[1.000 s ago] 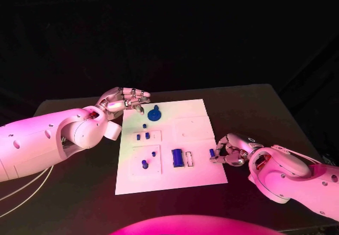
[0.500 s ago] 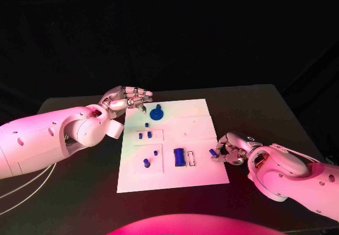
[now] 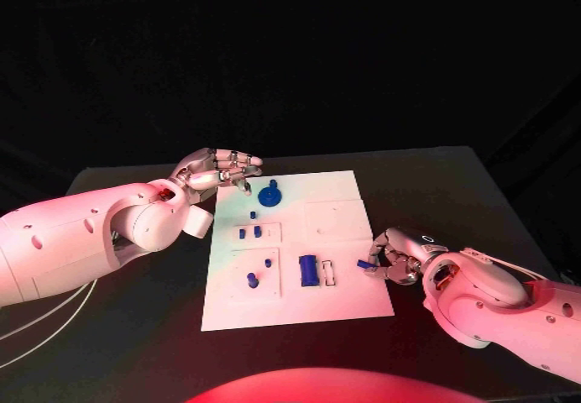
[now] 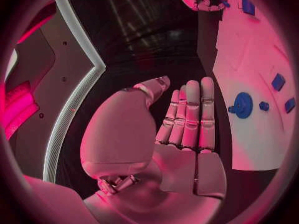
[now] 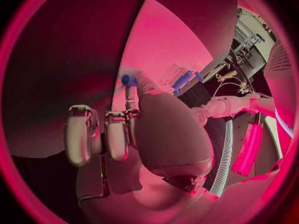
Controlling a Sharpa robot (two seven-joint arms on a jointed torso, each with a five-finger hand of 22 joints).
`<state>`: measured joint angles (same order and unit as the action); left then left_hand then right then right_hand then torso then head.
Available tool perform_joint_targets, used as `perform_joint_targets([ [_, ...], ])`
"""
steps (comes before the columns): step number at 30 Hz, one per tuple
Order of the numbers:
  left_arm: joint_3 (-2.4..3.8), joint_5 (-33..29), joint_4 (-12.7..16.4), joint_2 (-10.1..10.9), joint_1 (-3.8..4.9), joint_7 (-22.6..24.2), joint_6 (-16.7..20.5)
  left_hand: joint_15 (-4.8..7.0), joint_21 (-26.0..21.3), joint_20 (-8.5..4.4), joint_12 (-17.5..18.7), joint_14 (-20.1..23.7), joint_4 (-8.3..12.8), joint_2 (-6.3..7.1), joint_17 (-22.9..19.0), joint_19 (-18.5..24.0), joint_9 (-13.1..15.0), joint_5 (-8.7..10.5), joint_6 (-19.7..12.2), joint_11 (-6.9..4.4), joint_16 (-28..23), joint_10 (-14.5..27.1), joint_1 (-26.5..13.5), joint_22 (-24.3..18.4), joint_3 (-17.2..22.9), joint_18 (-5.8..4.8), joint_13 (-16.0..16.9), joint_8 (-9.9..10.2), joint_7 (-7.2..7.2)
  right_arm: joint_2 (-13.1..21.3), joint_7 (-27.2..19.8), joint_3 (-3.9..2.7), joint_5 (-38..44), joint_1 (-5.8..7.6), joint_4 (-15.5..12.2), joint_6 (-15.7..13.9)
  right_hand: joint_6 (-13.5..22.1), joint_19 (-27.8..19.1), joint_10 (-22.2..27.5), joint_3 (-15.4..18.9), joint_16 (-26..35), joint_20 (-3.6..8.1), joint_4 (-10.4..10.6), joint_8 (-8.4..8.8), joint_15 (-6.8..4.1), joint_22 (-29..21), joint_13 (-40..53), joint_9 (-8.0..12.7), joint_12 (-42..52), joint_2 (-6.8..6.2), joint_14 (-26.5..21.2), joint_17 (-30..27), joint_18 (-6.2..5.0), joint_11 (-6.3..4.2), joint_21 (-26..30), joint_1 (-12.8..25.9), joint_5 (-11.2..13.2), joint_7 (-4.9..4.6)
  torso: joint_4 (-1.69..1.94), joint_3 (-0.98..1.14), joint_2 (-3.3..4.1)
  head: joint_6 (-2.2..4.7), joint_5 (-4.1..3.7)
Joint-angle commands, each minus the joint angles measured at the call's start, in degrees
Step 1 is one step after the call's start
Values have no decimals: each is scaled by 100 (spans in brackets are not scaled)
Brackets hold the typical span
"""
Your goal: Assemble the parts on the task board
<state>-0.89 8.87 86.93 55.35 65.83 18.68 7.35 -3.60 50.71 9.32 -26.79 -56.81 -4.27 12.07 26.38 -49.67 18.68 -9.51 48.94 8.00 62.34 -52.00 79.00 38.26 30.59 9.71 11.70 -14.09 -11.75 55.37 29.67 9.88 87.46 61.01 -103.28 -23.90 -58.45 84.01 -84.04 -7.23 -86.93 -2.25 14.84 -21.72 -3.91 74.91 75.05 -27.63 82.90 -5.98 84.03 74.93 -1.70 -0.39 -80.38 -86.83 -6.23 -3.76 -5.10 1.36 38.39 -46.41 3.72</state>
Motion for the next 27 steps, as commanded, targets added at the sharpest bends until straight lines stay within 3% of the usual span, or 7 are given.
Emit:
perform_joint_targets([
  [1,3,-42,9,-1,-1,17,-102,-21,-25,6,-29,12,15,-23,0,-38,8,-4,-54,-4,33,27,41,-11,-21,89,-10,-34,7,-7,245,50,103,-60,-1,167,-47,374,-242,-41,-22,33,-2,-20,-33,1288,1086,-8,-8,35,467,918,5,-19,-49,-107,-14,3,4,-2,-2,4,27],
  [4,3,-48,9,-3,-1,26,-104,-21,-27,4,-30,14,19,-25,0,-42,7,-5,-55,-4,33,29,52,-13,-20,89,-11,-35,6,-16,276,46,155,-47,-115,66,-94,381,-252,-111,-25,30,89,-15,-33,1293,1093,-12,2,-13,469,925,9,-23,-68,12,-11,10,-12,2,-1,10,42],
  [11,3,-102,9,-14,-1,97,-171,-21,-30,3,-33,16,22,-29,-1,-46,8,-8,-55,-4,32,29,63,-15,-19,88,-12,-36,6,-26,206,30,-272,96,-353,-47,-134,407,-285,-245,-50,41,166,-6,-48,1317,1121,-21,51,-4,482,978,26,-41,-166,153,-13,35,-8,2,4,5,41],
  [16,3,-473,-20,-34,0,122,-360,-20,-38,0,-33,28,37,-30,-5,-52,6,-29,-67,-4,27,38,95,-21,-15,87,-16,-34,7,-87,40,23,-599,186,-480,-378,-135,452,-337,-364,-112,47,162,30,-51,1361,1179,-3,151,33,510,1100,58,-47,-347,242,-13,40,-5,6,6,-3,39],
  [21,3,-557,-37,-43,0,132,-407,-20,-39,-1,-33,29,40,-30,-5,-53,5,-31,-69,-3,26,39,100,-21,-14,87,-17,-33,7,-178,-83,21,-808,210,-499,-588,-169,469,-362,-448,-128,54,170,41,-58,1377,1204,6,194,46,518,1128,70,-55,-413,372,-7,48,-3,6,2,-3,46],
  [27,3,-593,-41,-49,1,133,-428,-18,-41,-6,-35,41,58,-57,-10,-62,4,-48,-74,-2,21,45,148,-23,8,87,-23,-35,4,-329,-151,22,-899,162,-435,-552,-215,498,-420,-548,-171,63,145,37,-71,1405,1272,7,313,54,537,1217,91,-75,-531,445,-9,75,2,3,5,-8,33],
])
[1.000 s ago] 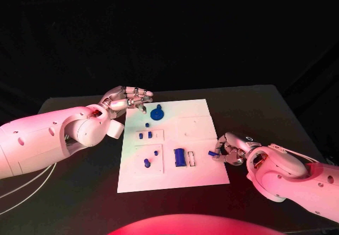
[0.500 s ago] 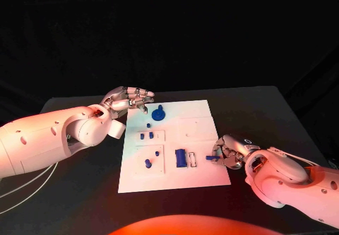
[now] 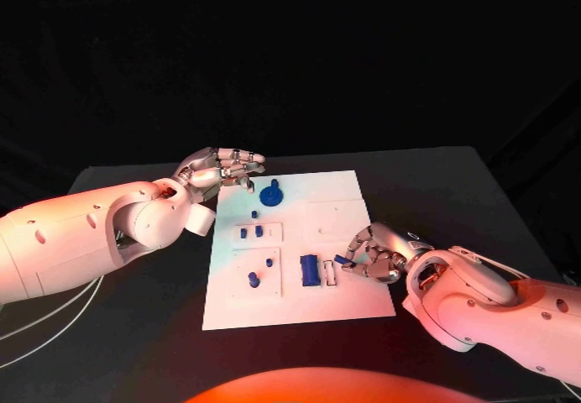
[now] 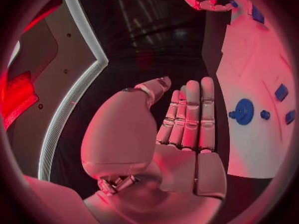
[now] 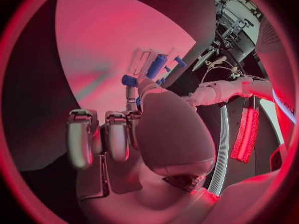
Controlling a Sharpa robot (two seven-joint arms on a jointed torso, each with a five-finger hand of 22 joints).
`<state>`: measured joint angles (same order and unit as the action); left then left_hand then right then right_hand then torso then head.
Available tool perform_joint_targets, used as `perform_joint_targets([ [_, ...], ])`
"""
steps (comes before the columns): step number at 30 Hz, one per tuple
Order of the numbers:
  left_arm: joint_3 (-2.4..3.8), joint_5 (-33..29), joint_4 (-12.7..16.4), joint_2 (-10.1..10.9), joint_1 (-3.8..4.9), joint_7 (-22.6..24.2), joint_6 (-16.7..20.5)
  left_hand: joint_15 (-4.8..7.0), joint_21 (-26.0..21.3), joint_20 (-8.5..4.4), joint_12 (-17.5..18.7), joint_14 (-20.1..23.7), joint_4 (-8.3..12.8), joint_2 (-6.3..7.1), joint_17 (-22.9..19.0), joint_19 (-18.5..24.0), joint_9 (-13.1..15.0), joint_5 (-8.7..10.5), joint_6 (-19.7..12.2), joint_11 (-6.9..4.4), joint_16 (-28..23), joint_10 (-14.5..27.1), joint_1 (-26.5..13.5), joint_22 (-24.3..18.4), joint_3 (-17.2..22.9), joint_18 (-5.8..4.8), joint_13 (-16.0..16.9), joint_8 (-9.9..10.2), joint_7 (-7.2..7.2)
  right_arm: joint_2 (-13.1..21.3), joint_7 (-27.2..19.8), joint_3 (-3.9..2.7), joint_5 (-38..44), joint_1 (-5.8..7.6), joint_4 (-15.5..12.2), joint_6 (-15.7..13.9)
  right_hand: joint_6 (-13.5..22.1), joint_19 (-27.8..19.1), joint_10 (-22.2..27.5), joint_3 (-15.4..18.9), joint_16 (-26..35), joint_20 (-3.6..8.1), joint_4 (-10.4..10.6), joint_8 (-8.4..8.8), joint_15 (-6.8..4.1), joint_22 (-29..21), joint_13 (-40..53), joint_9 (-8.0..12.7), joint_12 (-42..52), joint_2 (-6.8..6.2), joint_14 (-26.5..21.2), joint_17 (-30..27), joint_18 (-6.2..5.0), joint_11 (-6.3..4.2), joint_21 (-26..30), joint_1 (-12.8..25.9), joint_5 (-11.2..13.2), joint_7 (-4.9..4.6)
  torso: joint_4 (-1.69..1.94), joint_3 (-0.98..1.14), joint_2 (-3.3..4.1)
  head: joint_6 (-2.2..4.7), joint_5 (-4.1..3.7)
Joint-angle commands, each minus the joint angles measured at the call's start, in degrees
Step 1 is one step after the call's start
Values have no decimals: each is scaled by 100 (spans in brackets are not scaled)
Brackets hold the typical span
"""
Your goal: Assemble the parts on the task board
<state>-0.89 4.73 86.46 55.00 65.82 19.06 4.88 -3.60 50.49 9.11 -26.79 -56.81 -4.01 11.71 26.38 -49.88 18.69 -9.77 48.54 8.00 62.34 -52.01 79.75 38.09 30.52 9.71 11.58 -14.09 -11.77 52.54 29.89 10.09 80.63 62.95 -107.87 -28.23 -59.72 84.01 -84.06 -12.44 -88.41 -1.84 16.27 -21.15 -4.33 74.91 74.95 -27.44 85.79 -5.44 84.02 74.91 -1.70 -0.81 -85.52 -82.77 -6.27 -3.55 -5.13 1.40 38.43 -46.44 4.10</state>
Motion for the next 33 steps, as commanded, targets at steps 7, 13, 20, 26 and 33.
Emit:
perform_joint_targets([
  [7,3,-190,18,-20,1,85,-181,-16,-11,8,-34,50,54,-30,-15,-48,0,-27,-44,1,15,53,110,1,39,87,-17,-32,1,-266,95,4,-236,-172,142,-155,-128,506,-435,-106,-35,27,37,-7,-28,1413,1301,-6,54,-15,542,1240,97,-28,-55,441,7,44,1,-1,6,4,5],
  [13,3,-149,23,-25,2,27,-305,-36,-21,18,-19,63,9,-26,-21,-40,-14,-28,-91,22,9,97,48,-1,37,78,-34,-11,-18,-335,207,5,-228,-214,179,-96,-193,513,-446,-168,-44,29,39,-32,-33,1420,1315,-19,75,12,545,1257,103,-37,-87,791,9,61,2,-1,4,-19,23],
  [20,3,-99,27,-14,3,-35,-377,-47,-38,27,-9,86,-6,-16,-26,-26,-23,-29,-129,34,2,134,27,-8,41,76,-44,5,-30,-398,232,5,-240,-226,235,72,-212,509,-438,-188,-39,32,41,-46,-37,1416,1305,-26,55,22,542,1245,99,-43,-72,861,9,66,2,7,0,-26,40],
  [26,3,83,40,-2,3,-143,-536,-49,-41,29,-8,93,0,-19,-27,-22,-25,-31,-138,36,1,143,37,-9,50,77,-46,7,-32,-420,327,5,-100,-229,296,170,-231,501,-429,-221,-36,36,46,-73,-42,1409,1295,-41,33,33,540,1239,94,-48,-44,1059,12,72,-2,5,0,-25,48],
  [33,3,189,39,0,3,-194,-601,-51,-43,30,-7,99,0,-18,-28,-21,-27,-31,-145,39,0,149,37,-10,52,77,-48,10,-36,-485,292,5,-99,-228,354,334,-230,491,-417,-231,-28,36,45,-78,-43,1398,1280,-43,5,35,536,1222,86,-48,-3,1104,12,73,-5,7,-2,-40,58],
])
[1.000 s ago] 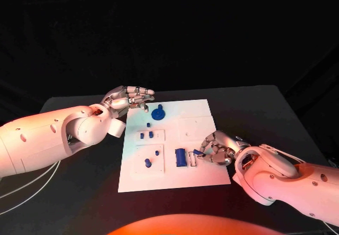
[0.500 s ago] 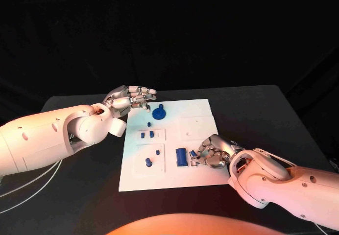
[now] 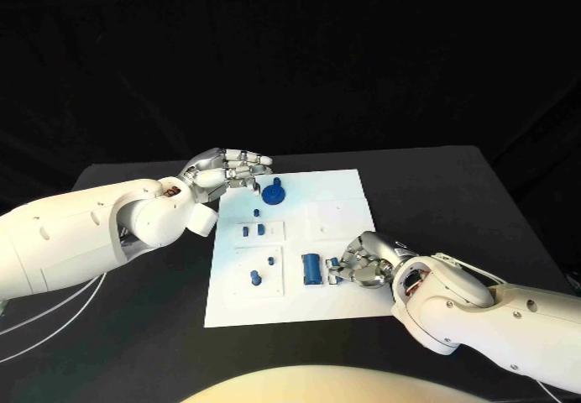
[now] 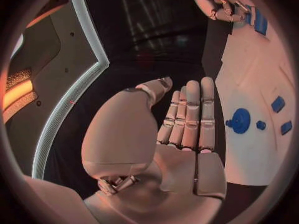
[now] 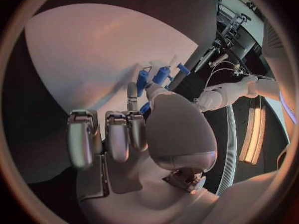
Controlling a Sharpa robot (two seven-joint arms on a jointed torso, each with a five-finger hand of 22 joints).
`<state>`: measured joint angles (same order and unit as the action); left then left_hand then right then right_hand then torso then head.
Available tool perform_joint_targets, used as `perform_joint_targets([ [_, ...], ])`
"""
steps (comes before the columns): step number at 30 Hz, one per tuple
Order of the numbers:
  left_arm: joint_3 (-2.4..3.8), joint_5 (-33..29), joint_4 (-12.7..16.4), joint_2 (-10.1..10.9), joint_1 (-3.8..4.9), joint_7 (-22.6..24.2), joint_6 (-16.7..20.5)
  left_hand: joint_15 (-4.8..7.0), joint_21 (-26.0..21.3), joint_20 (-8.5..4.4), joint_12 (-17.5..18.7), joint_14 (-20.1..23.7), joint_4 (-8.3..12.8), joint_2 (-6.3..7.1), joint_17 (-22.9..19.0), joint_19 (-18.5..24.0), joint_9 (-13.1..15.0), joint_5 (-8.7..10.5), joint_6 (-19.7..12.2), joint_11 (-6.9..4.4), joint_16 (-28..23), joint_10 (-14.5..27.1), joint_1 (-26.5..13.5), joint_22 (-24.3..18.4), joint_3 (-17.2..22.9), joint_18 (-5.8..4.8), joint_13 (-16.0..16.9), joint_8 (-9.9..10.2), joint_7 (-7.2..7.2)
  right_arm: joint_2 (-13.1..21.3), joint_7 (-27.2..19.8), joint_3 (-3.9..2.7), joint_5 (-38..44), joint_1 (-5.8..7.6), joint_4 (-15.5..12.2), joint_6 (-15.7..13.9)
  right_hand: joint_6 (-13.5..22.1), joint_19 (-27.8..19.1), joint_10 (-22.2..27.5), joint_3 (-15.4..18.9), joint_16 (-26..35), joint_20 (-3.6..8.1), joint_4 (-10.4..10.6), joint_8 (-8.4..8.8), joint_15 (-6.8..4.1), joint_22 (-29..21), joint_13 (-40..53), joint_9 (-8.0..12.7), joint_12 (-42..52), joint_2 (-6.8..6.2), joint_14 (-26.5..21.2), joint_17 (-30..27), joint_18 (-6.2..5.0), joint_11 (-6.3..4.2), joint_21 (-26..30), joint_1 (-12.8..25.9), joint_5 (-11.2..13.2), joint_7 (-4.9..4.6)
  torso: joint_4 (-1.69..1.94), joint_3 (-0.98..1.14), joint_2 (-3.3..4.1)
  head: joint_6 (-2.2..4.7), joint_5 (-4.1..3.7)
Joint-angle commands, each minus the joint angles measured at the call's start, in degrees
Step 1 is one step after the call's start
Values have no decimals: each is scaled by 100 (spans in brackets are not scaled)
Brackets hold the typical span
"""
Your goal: Assemble the parts on the task board
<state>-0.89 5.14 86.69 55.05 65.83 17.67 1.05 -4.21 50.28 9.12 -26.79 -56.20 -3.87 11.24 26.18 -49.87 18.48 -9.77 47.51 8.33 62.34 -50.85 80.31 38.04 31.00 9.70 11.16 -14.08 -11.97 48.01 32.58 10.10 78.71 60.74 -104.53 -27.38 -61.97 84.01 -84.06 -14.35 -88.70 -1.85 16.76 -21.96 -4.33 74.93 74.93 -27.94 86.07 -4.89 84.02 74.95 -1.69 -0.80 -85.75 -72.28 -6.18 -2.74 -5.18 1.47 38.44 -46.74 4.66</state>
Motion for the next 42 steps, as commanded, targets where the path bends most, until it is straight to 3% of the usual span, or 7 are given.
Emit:
perform_joint_targets([
  [1,3,155,17,-5,3,-61,-224,11,-23,30,-7,37,-14,30,-8,-22,-6,-31,-42,5,0,34,-19,-5,4,78,-6,9,-16,-45,18,4,90,-7,31,263,-3,489,-414,-44,1,38,-9,3,-44,1395,1279,7,-29,-25,537,1220,84,-50,28,55,2,-6,2,0,-2,-10,0],
  [22,2,181,-1,-7,4,-104,-233,2,-35,36,-7,69,-18,29,-16,-9,-10,-31,-60,14,-18,52,-22,-10,13,76,-11,13,-24,-142,-212,4,-7,-7,113,316,34,453,-370,-98,39,39,-39,4,-46,1362,1228,2,-127,-77,518,1140,59,-52,162,19,-2,-5,2,-4,-3,-15,9],
  [30,2,183,-3,-6,4,-114,-222,-1,-39,38,-8,77,-20,28,-19,-5,-10,-31,-62,16,-23,54,-25,-12,14,76,-11,13,-26,-105,-232,4,9,-6,114,345,55,437,-352,-58,61,19,3,-11,-21,1348,1209,-4,-168,-174,509,1102,50,-21,214,417,7,-39,6,-1,-4,-1,7],
  [39,2,179,-51,-25,4,-59,-185,-5,-47,42,-12,88,-29,26,-23,1,-11,-28,-65,20,-30,58,-35,-15,15,76,-12,12,-29,53,-504,-2,-64,15,30,24,76,419,-337,-1,83,14,9,-19,-17,1333,1192,-7,-204,-332,500,1062,38,-14,278,503,4,-49,4,-2,-13,41,15],
  [42,2,155,-100,-45,3,-15,-128,-10,-57,48,-16,93,-42,32,-26,6,-11,-22,-68,23,-33,62,-55,-20,7,75,-13,10,-31,154,-723,-14,-388,105,17,-57,269,319,-220,77,193,-13,11,78,25,1239,1072,32,-439,-380,448,851,-28,44,649,629,-11,-119,-1,-10,-22,82,19],
])
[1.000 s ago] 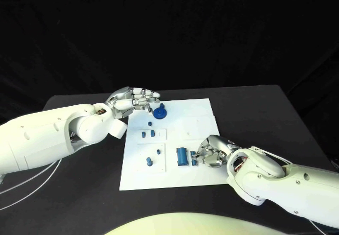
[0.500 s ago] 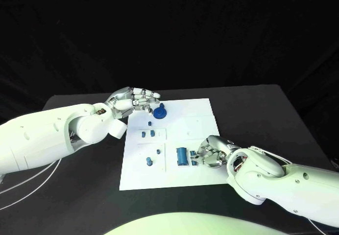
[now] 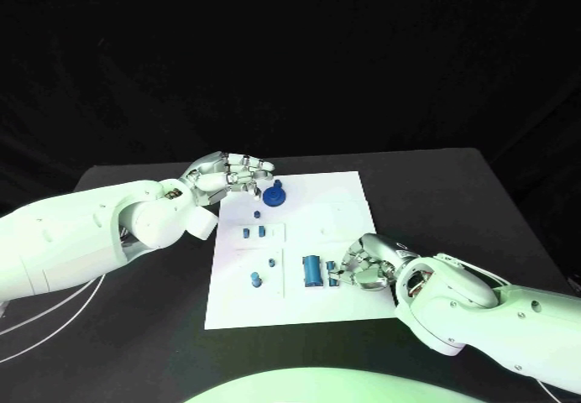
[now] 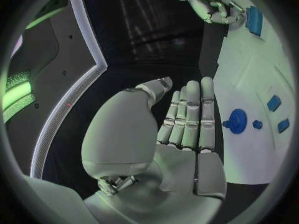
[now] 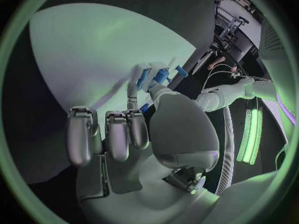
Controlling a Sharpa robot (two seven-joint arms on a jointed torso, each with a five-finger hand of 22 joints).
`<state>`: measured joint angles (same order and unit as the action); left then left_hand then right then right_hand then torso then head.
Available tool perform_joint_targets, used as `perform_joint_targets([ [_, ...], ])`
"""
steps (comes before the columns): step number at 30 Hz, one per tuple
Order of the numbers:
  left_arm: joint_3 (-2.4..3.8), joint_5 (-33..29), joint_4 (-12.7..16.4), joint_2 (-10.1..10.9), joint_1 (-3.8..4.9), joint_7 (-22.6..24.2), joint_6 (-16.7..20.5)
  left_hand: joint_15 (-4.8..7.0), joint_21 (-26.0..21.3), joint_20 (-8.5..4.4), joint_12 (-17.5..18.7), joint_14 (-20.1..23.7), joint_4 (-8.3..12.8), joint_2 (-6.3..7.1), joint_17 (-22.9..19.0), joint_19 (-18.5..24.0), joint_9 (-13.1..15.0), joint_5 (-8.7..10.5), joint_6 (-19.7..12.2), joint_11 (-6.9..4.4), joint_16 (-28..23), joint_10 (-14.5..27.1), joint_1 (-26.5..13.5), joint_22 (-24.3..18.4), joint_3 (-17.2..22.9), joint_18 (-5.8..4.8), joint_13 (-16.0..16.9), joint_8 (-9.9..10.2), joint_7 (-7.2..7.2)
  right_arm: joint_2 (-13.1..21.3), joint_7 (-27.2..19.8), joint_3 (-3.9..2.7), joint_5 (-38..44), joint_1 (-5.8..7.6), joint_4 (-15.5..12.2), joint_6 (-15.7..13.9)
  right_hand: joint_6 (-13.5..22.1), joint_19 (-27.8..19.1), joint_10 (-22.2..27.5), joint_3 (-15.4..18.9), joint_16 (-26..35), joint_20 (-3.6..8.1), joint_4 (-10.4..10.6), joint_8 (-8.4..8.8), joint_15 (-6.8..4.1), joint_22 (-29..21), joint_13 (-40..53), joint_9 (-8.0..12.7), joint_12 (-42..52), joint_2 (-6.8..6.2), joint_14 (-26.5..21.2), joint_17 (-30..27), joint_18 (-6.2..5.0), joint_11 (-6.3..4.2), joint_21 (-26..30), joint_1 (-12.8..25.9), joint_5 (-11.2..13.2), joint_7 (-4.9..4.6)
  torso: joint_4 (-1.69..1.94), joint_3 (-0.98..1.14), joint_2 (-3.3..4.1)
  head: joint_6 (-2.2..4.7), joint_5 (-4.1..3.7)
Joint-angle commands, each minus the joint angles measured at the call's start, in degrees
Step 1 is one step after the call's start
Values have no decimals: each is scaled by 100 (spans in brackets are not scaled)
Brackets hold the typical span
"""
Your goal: Assemble the parts on the task board
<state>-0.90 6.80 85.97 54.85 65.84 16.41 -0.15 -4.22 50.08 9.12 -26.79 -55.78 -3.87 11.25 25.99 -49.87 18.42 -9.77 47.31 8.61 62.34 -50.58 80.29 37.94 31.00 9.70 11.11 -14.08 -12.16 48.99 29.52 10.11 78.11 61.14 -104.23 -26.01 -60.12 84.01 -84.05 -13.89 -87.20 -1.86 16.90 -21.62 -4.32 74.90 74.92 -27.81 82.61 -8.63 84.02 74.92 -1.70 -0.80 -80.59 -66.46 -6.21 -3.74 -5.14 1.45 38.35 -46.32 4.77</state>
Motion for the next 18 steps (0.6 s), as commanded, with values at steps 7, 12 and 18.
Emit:
perform_joint_targets([
  [7,3,-217,-265,-153,3,326,302,-37,-279,105,-120,79,-356,110,-10,-18,12,29,-81,-8,-2,90,-354,-172,-278,82,13,-44,1,215,-1387,-40,-1916,460,317,-374,675,-28,255,673,352,-181,-15,359,205,896,632,102,-908,-6,320,393,-236,259,1393,121,29,-260,-10,-57,-65,232,-19],
  [12,2,-537,-571,-333,2,566,708,-115,-914,184,-252,662,-581,81,-230,228,37,21,-132,17,-462,132,-266,-554,-533,68,39,-117,-4,126,-2789,-66,-3647,773,1012,-716,770,-244,567,842,607,-230,-32,370,252,655,361,70,-1337,201,199,35,-359,307,2196,-216,28,-307,-28,-126,-163,429,6],
  [18,1,-1139,-998,-587,-1,856,1206,-320,-2272,448,89,1092,-832,59,-929,519,47,8,-218,86,-2096,96,35,-1432,-667,75,-275,-240,34,-180,-4212,-140,-5000,945,2049,-770,1037,-1502,2423,858,2639,-337,-114,404,380,-738,-1419,40,-4056,336,-870,-2287,-870,446,6027,-1068,15,-424,-47,-182,-269,745,-16],
])
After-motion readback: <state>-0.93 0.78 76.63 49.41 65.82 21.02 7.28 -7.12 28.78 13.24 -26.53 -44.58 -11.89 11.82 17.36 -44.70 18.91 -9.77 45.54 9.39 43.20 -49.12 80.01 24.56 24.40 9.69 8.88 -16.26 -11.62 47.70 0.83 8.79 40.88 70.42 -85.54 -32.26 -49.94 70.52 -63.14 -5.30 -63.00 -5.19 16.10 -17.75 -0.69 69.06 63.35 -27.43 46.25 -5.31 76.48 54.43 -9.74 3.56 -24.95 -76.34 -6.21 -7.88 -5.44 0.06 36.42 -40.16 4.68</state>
